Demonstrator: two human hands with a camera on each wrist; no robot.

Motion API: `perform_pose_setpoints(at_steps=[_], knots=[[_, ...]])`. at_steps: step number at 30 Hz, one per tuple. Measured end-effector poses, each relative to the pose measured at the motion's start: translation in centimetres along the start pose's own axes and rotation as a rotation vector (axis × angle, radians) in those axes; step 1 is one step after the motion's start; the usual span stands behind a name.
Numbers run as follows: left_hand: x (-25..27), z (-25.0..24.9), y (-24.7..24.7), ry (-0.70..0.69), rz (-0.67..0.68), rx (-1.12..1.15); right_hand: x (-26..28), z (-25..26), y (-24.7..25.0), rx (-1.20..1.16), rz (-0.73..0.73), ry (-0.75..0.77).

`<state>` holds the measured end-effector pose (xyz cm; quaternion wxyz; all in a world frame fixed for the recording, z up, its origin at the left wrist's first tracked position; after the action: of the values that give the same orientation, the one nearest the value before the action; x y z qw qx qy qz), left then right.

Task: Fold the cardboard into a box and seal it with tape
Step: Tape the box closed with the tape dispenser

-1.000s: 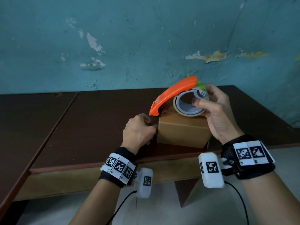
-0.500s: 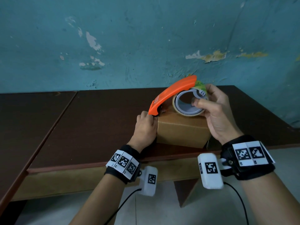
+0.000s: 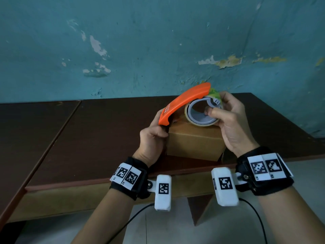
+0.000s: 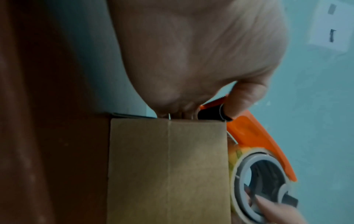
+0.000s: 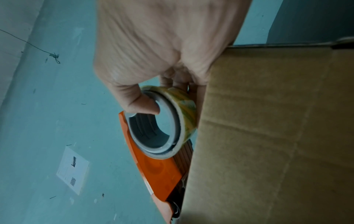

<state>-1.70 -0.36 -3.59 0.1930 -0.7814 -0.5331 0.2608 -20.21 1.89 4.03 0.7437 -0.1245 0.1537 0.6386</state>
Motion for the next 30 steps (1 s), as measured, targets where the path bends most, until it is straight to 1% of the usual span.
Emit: perform_pose_setpoints(at_steps=[2, 5, 9, 12, 14, 17, 30], knots=[[-0.1, 0.5, -0.1, 0.007, 0.007, -0.024, -0.1, -0.1, 0.0, 0.001, -0.003, 0.001], [0.0, 1.1, -0.7, 0.016, -0.029, -0.107, -0.2, -0.2, 0.1, 0.003, -0.012, 0.007], [0.0, 1.0, -1.8, -0.051, -0.041, -0.233, -0.2, -0.2, 0.1, 0.017, -0.031, 0.018], [0.0, 0.8, -2.2, -0.091, -0.019, -0.237, -0.3, -0.3, 0.2, 0.032, -0.046, 0.030], [-0.3, 1.0, -1.8, -0.104, -0.048, -0.253, -0.3, -0.3, 0.3, 0.040, -0.058, 0.039], [-0.5, 1.5, -1.3, -0.087, -0.083, -0.265, -0.4, -0.3, 0.6, 0.062, -0.058, 0.039], [-0.7, 1.4, -0.9, -0.092, -0.014, -0.288, -0.2, 0.8, 1.0, 0.151, 0.026, 0.066]])
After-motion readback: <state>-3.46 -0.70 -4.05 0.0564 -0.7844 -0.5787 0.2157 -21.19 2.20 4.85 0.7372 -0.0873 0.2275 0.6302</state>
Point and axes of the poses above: each hand's wrist, its own x-axis away from the middle knuckle, its own y-axis out of the back of the hand, z = x × y, the point moved 8 cm from there along -x, towards the middle knuckle, and after that the axes turned 8 degrees about x, right-handed, at the moved point
